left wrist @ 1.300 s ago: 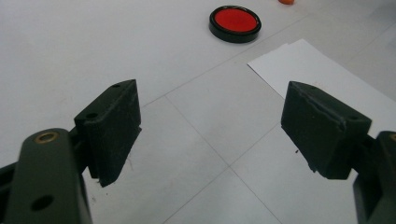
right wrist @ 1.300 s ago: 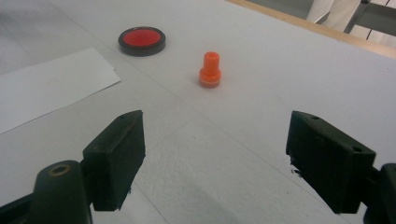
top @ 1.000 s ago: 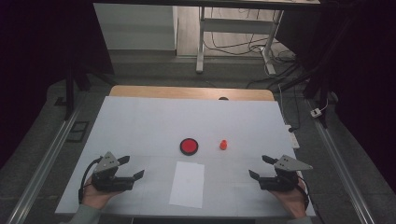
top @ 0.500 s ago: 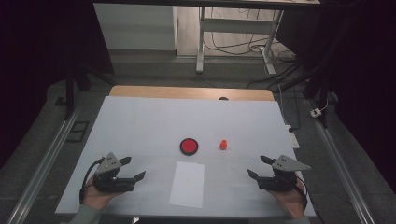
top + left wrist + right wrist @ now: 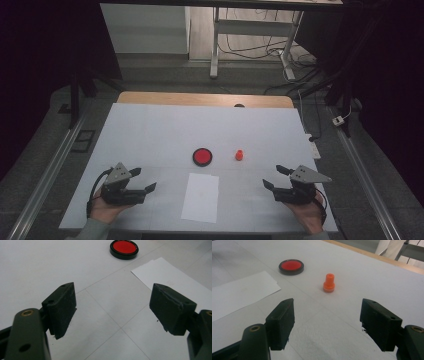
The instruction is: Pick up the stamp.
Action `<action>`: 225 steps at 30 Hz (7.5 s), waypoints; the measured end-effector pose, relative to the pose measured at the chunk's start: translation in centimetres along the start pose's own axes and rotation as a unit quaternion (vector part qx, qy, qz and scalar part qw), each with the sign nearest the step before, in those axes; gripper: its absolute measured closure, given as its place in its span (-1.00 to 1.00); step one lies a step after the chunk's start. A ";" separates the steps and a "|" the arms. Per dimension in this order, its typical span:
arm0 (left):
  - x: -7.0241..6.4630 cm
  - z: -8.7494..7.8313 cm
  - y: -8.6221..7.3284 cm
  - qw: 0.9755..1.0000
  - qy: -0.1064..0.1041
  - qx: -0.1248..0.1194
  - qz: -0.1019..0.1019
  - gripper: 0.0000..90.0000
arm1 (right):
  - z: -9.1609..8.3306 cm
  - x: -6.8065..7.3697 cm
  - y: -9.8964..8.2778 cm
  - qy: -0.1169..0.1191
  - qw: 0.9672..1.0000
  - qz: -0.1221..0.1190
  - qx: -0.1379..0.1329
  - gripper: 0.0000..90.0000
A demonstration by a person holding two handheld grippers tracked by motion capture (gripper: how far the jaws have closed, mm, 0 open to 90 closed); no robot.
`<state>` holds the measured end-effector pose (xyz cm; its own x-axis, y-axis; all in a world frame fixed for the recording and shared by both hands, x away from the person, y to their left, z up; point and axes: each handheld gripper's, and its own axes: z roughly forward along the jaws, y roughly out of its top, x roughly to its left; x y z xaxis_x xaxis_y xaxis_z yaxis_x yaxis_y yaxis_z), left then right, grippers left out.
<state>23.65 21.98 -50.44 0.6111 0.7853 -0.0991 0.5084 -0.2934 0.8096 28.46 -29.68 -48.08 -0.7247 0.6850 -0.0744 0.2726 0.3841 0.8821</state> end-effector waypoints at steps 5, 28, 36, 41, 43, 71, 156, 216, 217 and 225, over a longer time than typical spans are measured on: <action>0.1 0.0 0.0 1.000 -0.007 -0.001 0.004 -0.52 | 0.3 0.1 0.6 -0.010 1.000 0.007 -0.006 -0.36; -0.5 0.5 -0.1 1.000 -0.002 0.008 0.008 -0.51 | 2.6 -0.8 3.2 -0.003 1.000 0.019 0.004 -0.33; -0.3 0.5 -0.2 1.000 -0.005 0.007 0.006 -0.51 | 4.2 -0.7 5.0 0.002 1.000 0.012 0.012 -0.33; -0.3 0.8 -0.1 1.000 -0.008 0.010 0.009 -0.52 | 5.2 -0.6 5.5 0.003 1.000 0.015 0.013 -0.33; -0.4 0.8 0.0 1.000 -0.006 0.010 0.009 -0.52 | 5.5 -0.7 5.5 0.005 1.000 0.017 0.017 -0.33; -0.3 1.1 -0.1 1.000 -0.004 0.017 0.007 -0.52 | 11.2 -1.1 5.1 0.013 0.997 0.024 0.072 -0.30; 0.2 1.0 -0.3 1.000 -0.003 0.019 0.004 -0.53 | 13.1 -0.9 5.0 0.003 0.998 0.034 0.058 0.61; -0.1 0.8 -0.2 1.000 0.002 0.014 0.006 -0.53 | 8.8 2.9 6.5 0.070 0.997 0.018 -0.025 0.61; -0.1 0.8 -0.1 1.000 0.002 0.013 0.005 -0.53 | 8.7 3.0 6.6 0.073 0.997 0.019 -0.026 0.60; -0.1 0.8 -0.1 1.000 0.001 0.014 0.006 -0.53 | 8.8 4.2 6.9 0.092 0.995 0.015 -0.028 0.61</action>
<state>24.03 21.50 -51.03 0.6154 0.7832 -0.0887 0.5180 -0.3171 0.7945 32.89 -18.74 -46.40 -0.8216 0.5690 0.0344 0.2641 0.3265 0.9076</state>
